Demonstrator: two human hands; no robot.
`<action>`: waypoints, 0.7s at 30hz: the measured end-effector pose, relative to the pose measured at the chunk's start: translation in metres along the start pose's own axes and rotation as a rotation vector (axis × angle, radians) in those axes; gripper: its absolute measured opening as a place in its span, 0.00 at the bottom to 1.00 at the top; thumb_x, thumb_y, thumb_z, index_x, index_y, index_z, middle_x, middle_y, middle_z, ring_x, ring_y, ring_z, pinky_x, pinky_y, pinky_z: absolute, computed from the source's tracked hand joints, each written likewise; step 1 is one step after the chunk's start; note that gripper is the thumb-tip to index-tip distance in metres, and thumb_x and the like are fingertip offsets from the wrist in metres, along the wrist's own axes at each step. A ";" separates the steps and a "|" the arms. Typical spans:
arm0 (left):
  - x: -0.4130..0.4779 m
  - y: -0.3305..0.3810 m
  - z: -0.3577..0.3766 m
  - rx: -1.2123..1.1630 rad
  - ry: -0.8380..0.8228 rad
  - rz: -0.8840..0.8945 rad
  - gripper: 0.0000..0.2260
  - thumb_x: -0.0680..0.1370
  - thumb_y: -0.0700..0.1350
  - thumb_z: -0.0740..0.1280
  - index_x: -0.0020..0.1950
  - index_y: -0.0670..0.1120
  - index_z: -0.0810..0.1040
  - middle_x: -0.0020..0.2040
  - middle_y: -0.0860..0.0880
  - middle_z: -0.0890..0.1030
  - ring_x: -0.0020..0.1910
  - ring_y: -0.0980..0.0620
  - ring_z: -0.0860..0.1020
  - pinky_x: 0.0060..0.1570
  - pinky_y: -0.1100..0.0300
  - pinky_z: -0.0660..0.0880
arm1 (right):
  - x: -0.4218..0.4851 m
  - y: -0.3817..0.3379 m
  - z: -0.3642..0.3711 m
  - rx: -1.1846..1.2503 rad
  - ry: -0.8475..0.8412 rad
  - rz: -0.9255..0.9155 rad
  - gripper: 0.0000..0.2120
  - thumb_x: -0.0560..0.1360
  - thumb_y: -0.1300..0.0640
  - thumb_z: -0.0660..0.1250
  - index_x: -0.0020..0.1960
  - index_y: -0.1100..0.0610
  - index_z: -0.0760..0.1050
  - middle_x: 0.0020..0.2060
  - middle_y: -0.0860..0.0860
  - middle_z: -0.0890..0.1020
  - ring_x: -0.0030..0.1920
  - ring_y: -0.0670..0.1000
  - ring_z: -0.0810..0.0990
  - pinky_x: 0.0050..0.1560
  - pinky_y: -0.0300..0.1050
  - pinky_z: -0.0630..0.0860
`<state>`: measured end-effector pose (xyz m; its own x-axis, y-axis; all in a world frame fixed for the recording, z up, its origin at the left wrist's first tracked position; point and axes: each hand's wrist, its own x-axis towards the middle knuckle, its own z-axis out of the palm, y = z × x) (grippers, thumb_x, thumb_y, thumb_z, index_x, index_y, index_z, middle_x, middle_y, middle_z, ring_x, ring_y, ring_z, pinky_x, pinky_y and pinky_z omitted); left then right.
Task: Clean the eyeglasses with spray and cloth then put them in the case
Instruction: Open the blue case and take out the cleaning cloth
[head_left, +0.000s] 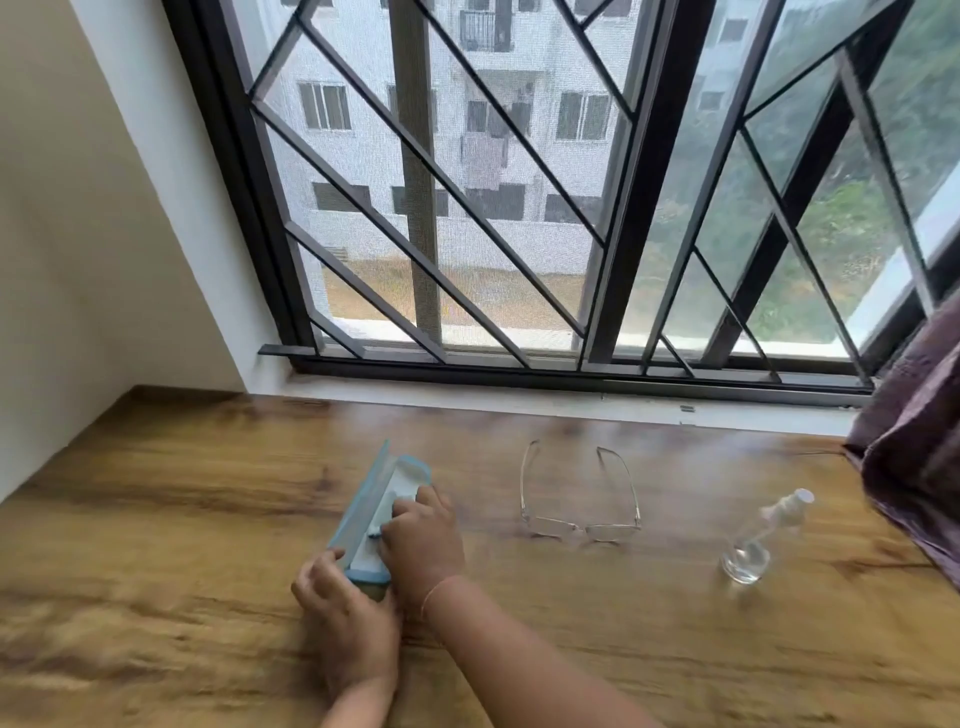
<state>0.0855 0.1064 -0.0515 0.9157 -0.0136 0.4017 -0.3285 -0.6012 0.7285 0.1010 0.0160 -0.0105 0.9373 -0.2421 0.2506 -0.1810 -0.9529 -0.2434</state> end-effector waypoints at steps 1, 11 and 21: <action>0.000 0.000 0.000 -0.004 0.003 0.000 0.34 0.54 0.34 0.80 0.54 0.37 0.67 0.53 0.31 0.69 0.46 0.31 0.74 0.42 0.41 0.76 | 0.001 0.003 -0.004 0.075 0.014 0.007 0.07 0.60 0.48 0.71 0.32 0.51 0.82 0.27 0.45 0.77 0.36 0.50 0.75 0.37 0.40 0.74; 0.002 0.003 0.000 -0.002 0.026 0.031 0.32 0.54 0.32 0.79 0.52 0.33 0.69 0.52 0.30 0.70 0.49 0.34 0.71 0.45 0.41 0.74 | -0.005 0.040 -0.089 1.257 0.116 0.576 0.07 0.66 0.66 0.73 0.32 0.56 0.82 0.23 0.44 0.79 0.29 0.41 0.76 0.34 0.35 0.72; -0.002 0.004 -0.001 0.058 0.051 0.060 0.28 0.53 0.32 0.80 0.47 0.36 0.69 0.50 0.31 0.71 0.45 0.32 0.74 0.40 0.40 0.74 | -0.048 0.098 -0.133 1.291 0.166 0.753 0.05 0.67 0.67 0.71 0.33 0.61 0.80 0.23 0.47 0.73 0.22 0.40 0.68 0.27 0.34 0.63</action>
<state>0.0821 0.1053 -0.0487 0.8810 -0.0111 0.4729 -0.3674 -0.6457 0.6694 -0.0011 -0.0899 0.0787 0.6875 -0.6897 -0.2271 -0.1296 0.1911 -0.9730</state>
